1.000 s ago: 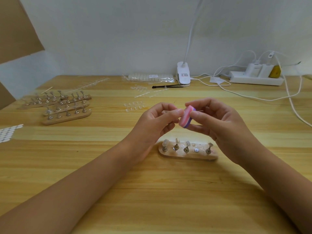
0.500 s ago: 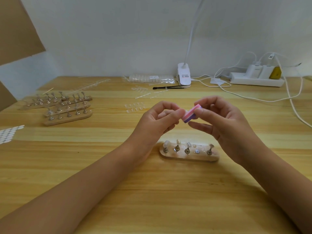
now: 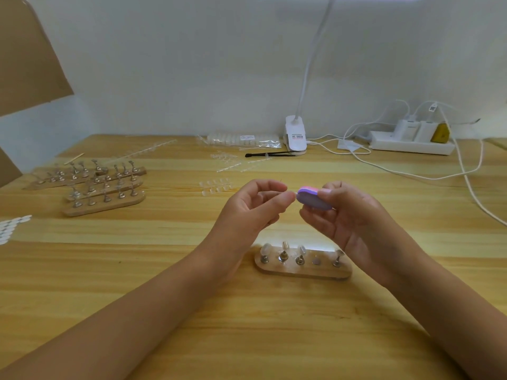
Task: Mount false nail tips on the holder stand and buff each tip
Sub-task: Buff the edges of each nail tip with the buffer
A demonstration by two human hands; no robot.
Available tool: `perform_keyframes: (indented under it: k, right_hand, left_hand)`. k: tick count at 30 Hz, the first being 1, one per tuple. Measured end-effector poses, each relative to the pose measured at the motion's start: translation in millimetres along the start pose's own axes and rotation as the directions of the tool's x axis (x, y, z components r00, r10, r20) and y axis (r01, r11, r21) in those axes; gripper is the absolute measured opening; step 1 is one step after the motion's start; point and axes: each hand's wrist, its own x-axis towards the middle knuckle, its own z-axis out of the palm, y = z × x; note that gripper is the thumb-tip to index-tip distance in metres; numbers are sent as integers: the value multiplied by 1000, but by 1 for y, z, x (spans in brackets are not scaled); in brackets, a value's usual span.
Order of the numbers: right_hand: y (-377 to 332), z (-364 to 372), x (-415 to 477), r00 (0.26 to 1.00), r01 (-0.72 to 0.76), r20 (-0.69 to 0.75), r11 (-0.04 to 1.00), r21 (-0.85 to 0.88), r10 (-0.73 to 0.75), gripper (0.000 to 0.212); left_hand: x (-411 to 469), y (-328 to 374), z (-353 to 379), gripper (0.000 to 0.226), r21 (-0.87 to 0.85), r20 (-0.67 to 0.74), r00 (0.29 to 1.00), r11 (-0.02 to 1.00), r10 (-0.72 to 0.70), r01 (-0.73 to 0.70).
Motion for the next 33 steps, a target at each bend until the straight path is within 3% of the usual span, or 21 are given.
perform_keyframes:
  k: [5, 10, 13, 23, 27, 33]
  right_hand:
    - [2, 2, -2, 999, -15, 29, 986, -165, 20, 7]
    - [-1, 5, -4, 997, 0, 75, 981, -192, 15, 33]
    - [-3, 8, -5, 994, 0, 104, 973, -229, 24, 31]
    - [-6, 7, -3, 998, -35, 49, 995, -92, 40, 31]
    - [-8, 7, -4, 994, -53, 87, 982, -179, 69, 31]
    - [-6, 6, -4, 1000, 20, 25, 984, -176, -16, 27]
  left_hand:
    - [0, 1, -1, 27, -6, -8, 1000, 1000, 23, -23]
    - [0, 2, -1, 8, -30, 11, 999, 999, 37, -37]
    - [-1, 3, -1, 1, -43, -3, 998, 998, 55, -55]
    - [-5, 2, 3, 17, 15, 26, 993, 994, 112, -112]
    - [-4, 3, 2, 20, 18, 13, 992, 992, 123, -123]
    - [-5, 1, 4, 16, 27, 28, 993, 993, 117, -118]
